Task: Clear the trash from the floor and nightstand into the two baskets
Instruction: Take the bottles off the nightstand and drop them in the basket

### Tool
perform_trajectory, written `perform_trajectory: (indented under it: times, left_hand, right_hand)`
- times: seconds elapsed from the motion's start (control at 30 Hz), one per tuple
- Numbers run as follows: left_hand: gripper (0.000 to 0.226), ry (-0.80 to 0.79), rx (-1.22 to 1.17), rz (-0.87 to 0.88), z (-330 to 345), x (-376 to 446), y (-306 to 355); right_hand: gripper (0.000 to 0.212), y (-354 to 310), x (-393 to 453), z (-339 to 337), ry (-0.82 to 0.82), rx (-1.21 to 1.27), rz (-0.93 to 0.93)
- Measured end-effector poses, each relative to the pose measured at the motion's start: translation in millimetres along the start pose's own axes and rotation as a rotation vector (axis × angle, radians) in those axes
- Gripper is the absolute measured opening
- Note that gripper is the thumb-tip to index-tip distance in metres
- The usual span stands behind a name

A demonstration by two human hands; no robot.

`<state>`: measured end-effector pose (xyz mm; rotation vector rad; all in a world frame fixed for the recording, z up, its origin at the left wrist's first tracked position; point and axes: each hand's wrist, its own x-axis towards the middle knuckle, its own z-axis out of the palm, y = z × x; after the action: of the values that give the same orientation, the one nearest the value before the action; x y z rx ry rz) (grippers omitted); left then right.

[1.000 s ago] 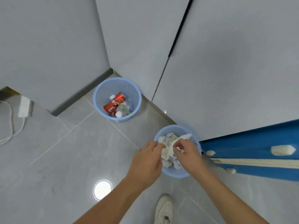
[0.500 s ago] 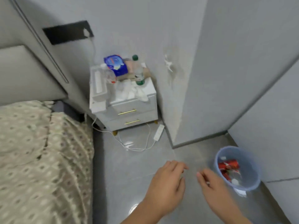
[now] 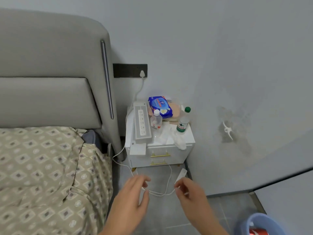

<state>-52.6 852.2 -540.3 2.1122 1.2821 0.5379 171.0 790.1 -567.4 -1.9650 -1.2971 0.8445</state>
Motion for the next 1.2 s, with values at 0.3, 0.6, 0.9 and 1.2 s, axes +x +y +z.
perform_trajectory:
  times: [0.3,0.6,0.9,1.2]
  left_hand:
    - [0.027,-0.045,-0.021,0.003,35,110,-5]
    - [0.034,0.049,0.143,0.004,9,297,1]
    - [0.055,-0.188,0.331,-0.059,28,396,-39]
    - [0.032,-0.202,0.294,0.106,36,388,-46]
  right_hand:
    - [0.009,30,120,-37,-0.069,-0.195,0.002]
    - [0.037,-9,291,-115,0.216,-0.312,-0.082]
    - [0.054,-16,390,-89,0.094,-0.539,0.036]
    - [0.024,-4,360,-79,0.211,-0.465,0.003]
